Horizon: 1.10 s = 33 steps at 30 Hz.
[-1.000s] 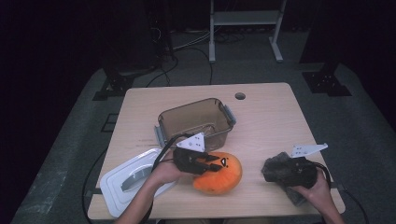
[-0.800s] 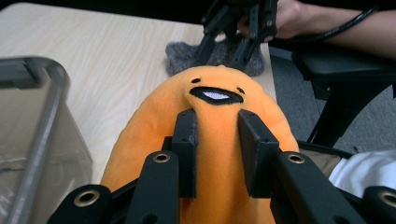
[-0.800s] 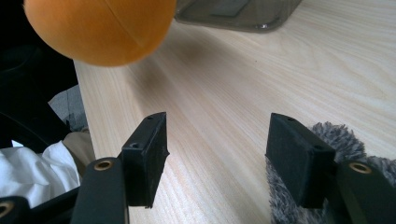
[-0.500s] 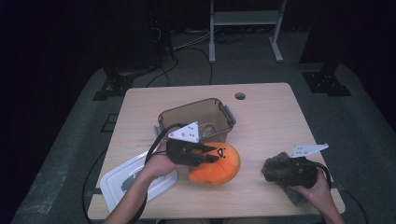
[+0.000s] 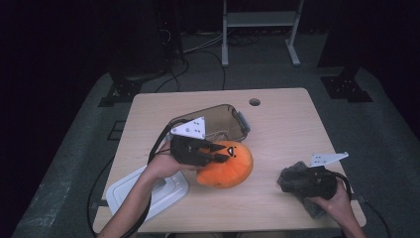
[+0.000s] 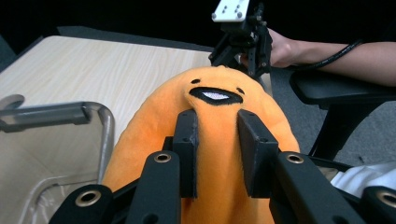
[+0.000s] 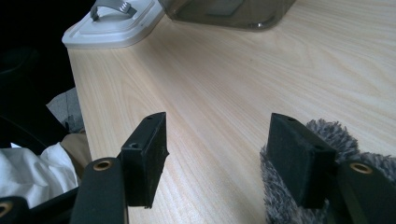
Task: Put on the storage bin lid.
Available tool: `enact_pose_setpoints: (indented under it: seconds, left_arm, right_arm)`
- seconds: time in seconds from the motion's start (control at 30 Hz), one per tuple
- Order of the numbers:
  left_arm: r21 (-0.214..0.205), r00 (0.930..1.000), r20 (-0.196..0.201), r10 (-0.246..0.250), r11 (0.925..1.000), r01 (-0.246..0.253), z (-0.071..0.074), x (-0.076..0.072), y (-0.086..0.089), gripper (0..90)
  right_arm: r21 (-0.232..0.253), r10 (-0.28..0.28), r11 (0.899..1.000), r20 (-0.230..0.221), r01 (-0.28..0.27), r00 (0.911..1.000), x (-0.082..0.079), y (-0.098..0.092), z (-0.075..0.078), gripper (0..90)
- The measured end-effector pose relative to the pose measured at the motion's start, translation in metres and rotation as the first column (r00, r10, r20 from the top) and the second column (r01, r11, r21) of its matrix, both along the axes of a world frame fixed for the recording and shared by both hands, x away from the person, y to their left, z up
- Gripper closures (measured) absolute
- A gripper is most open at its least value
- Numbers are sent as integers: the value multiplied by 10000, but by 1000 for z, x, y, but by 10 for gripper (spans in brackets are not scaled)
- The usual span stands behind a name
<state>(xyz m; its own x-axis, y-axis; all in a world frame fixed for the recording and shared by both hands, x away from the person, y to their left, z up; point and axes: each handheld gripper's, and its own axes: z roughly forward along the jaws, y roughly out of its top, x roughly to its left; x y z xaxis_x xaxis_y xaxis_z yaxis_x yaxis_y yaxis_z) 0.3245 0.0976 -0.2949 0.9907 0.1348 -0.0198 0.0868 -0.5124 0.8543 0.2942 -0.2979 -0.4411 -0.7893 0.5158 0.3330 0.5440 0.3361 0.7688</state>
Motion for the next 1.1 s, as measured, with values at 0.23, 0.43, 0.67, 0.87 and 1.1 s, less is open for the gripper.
enact_pose_setpoints:
  seconds: [0.23,0.43,0.67,0.87,1.1]
  left_arm:
    - [-63,9996,196,188,9998,-187,18,6,4,712]
    - [-248,9990,304,319,9992,-311,31,11,8,713]
    - [-166,9981,387,489,9987,-483,40,19,13,713]
    - [-205,9974,429,573,9982,-565,46,27,17,713]
    - [-137,9960,405,797,9968,-792,49,36,20,715]
  right_arm:
    - [-10,12,10000,-16,-12,10000,1,0,0,369]
    - [-3,15,10000,22,-15,10000,1,0,0,369]
    - [7,2,10000,-2,-2,10000,1,-1,0,369]
    - [-28,29,10000,-2,-29,10000,1,0,0,369]
    - [-13,19,10000,-38,-19,10000,1,-1,0,369]
